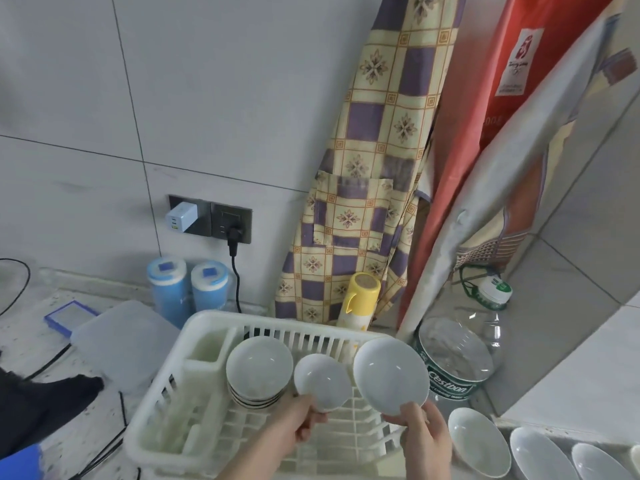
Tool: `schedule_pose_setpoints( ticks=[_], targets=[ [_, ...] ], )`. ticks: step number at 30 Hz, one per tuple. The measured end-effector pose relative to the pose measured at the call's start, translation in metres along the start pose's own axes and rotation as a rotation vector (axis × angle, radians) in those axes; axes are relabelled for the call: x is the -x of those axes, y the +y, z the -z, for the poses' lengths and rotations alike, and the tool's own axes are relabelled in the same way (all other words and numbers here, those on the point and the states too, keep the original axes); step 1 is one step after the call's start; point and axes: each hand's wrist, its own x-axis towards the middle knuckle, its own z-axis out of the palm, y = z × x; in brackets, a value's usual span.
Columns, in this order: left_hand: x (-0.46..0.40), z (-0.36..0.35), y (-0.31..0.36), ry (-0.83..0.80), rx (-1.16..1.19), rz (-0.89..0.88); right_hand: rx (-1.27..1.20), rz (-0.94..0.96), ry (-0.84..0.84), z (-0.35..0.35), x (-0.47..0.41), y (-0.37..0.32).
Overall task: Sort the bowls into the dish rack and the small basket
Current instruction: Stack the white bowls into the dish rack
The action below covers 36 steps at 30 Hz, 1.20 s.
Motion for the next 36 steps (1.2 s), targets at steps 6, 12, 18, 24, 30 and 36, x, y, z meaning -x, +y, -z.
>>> schedule_pose_setpoints(
  ticks=[6,12,18,24,30,36],
  targets=[
    [-0.007,0.005,-0.007,-0.024,0.008,-0.022,0.002,0.005,-0.026,-0.038,0.003,0.004],
    [-0.009,0.01,-0.015,-0.046,0.044,-0.086,0.075,-0.049,-0.052,-0.057,-0.01,0.016],
    [-0.009,0.012,-0.016,-0.082,0.045,-0.055,0.116,-0.068,-0.15,-0.069,-0.018,0.022],
    [-0.006,0.01,-0.014,-0.171,0.145,0.102,0.195,-0.075,-0.23,-0.076,-0.026,0.03],
    [-0.011,0.01,-0.013,-0.154,0.287,0.189,0.271,-0.047,-0.268,-0.076,-0.027,0.033],
    [-0.014,0.011,-0.013,-0.134,0.304,0.216,0.416,0.008,-0.283,-0.079,-0.024,0.034]
  ],
)
